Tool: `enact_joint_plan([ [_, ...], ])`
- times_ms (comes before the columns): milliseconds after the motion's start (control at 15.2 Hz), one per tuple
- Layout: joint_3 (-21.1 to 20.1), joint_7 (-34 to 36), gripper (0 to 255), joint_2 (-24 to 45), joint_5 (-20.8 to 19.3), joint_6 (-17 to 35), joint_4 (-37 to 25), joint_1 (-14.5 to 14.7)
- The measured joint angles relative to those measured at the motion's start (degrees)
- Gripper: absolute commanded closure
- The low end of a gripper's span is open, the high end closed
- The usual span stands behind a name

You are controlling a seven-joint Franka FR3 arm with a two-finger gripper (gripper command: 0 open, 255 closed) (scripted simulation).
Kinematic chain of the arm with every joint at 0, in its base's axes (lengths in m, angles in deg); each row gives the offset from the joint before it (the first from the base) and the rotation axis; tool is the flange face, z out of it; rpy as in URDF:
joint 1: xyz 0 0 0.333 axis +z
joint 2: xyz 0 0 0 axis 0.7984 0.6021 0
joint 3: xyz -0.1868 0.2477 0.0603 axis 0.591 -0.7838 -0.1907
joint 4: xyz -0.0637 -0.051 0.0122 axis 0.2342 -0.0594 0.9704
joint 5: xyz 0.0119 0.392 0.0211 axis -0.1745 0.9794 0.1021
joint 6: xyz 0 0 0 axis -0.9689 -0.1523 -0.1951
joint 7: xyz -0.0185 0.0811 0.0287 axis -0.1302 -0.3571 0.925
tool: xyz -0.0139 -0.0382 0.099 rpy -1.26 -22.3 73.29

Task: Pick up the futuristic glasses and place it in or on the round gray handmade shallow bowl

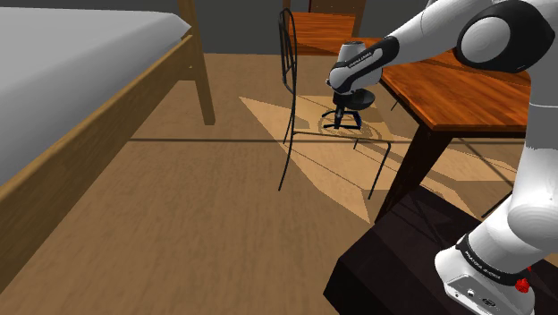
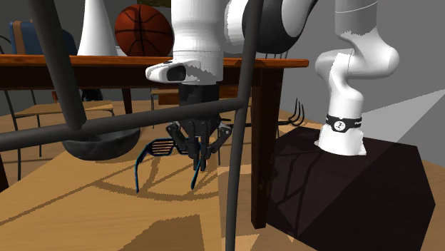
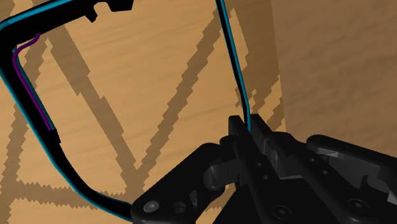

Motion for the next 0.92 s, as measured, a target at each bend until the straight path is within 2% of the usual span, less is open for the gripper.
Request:
enact_joint_plan([
  [924, 0.6, 0.4, 255, -5.2, -1.0, -8.1, -2.9, 0.4],
])
